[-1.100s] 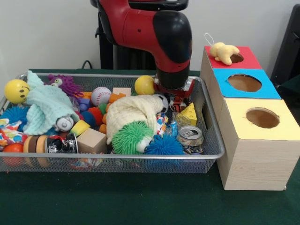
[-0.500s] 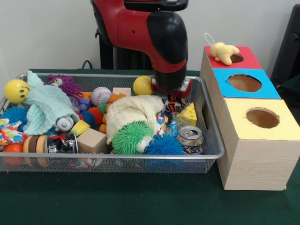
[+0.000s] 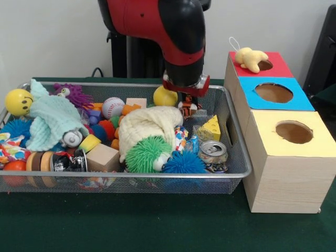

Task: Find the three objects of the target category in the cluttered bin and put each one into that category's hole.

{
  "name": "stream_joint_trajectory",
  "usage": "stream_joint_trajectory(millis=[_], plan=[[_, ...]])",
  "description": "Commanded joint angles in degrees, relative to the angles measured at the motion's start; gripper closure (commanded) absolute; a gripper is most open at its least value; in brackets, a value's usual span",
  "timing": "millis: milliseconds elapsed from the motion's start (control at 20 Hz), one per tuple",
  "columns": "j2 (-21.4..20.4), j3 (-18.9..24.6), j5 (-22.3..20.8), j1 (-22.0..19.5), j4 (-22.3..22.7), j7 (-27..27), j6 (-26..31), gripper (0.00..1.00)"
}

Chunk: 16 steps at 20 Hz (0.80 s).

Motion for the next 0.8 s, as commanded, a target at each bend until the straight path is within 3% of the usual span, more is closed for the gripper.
stream_joint_trajectory(millis=[50,250,500,800], plan=[[-10.35,-0.77,-1.86,-2.18,0.62,3.97,14.12,1.0],[-13.35,-0.85,-2.61,-2.42,-0.78,3.21,21.37,1.0],[-14.1,0.83,-1.78,-3.51,-0.88,2.81,23.72,1.0],[-12.29,5.16,4.72,-5.09,2.75,4.58,24.45,1.0]])
